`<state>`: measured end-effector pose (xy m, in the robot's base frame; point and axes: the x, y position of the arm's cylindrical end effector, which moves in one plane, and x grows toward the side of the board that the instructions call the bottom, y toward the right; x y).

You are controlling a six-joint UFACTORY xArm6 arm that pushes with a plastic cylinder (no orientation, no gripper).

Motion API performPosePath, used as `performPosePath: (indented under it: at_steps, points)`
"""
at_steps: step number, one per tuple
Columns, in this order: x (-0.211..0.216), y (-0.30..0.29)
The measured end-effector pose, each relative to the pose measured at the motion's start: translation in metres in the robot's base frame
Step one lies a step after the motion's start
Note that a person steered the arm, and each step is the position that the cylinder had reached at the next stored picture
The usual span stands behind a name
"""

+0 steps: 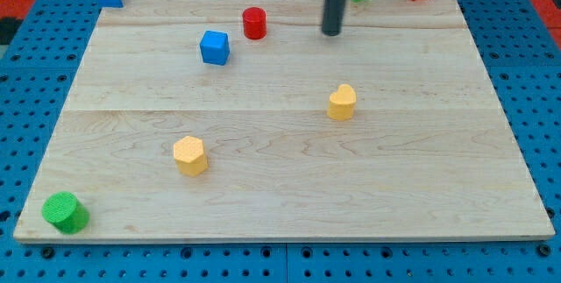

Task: Push the blue cube to the centre

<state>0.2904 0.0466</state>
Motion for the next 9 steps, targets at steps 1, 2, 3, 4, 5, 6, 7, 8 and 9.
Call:
performPosePath:
  at_steps: [1,2,3,4,5,6,7,8,9]
  points:
    - [0.000,-0.068]
    - [0.000,-0.124]
    - [0.006,-0.146]
    - [0.036,-0.146]
    - [0.068,-0.155]
    - [0.100,-0.173]
    - [0.129,-0.192]
    - [0.145,-0.175]
    - [0.139,-0.158]
